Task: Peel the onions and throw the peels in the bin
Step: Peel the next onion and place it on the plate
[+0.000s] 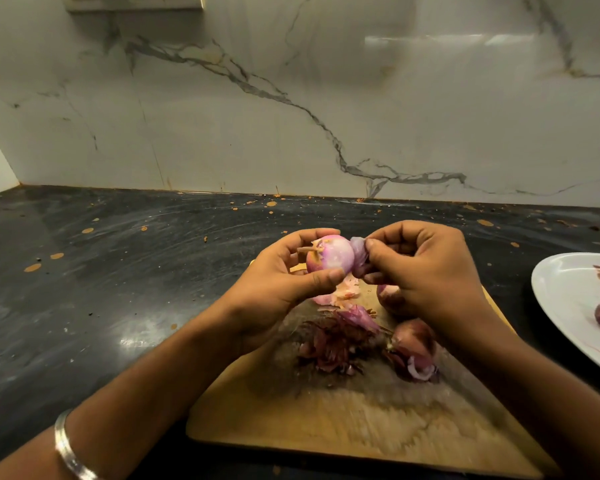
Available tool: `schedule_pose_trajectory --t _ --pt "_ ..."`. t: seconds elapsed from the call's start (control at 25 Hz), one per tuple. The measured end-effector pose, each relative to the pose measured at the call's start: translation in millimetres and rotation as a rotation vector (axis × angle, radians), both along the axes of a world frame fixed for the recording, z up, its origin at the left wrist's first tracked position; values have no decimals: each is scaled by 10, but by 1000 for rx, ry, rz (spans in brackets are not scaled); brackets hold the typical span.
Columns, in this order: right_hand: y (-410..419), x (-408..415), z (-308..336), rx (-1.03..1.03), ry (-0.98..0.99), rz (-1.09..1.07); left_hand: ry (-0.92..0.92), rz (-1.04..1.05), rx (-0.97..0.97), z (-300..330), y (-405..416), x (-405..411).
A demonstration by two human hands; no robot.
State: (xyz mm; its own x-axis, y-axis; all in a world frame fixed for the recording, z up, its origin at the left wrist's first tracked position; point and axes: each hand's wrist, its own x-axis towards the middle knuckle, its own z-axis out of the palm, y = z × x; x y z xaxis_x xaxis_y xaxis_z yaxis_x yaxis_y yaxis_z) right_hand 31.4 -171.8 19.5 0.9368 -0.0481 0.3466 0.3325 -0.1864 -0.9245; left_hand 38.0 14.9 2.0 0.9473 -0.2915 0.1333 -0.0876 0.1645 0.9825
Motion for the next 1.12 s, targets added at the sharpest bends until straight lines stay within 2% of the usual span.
schedule_pose_trajectory --t 0.08,0.16,0.24,0.4,0.52,0.72,0.88,0.96,1.04,1.12 --pt "-9 12 9 118 162 41 43 -43 -70 8 -4 -11" --pt "-6 22 12 116 198 71 64 -54 -95 11 -10 -12" --pt "12 6 19 110 174 102 63 -52 -91 11 -4 -11" --pt "43 -39 -19 -118 21 58 -12 -20 14 -14 -12 -21" --pt "36 -23 -30 -109 10 7 -11 -7 30 -23 -13 -18" --pt "-8 35 -23 55 159 28 138 -150 -168 3 24 8" --pt "10 -4 -19 24 70 78 103 -94 -83 4 45 28" --pt "11 -28 -2 -75 29 92 76 -74 -73 4 57 39" --pt "12 -39 2 -176 29 70 57 -72 -60 2 60 38" --pt "5 -23 -7 -163 43 40 70 -81 -76 -3 46 36"
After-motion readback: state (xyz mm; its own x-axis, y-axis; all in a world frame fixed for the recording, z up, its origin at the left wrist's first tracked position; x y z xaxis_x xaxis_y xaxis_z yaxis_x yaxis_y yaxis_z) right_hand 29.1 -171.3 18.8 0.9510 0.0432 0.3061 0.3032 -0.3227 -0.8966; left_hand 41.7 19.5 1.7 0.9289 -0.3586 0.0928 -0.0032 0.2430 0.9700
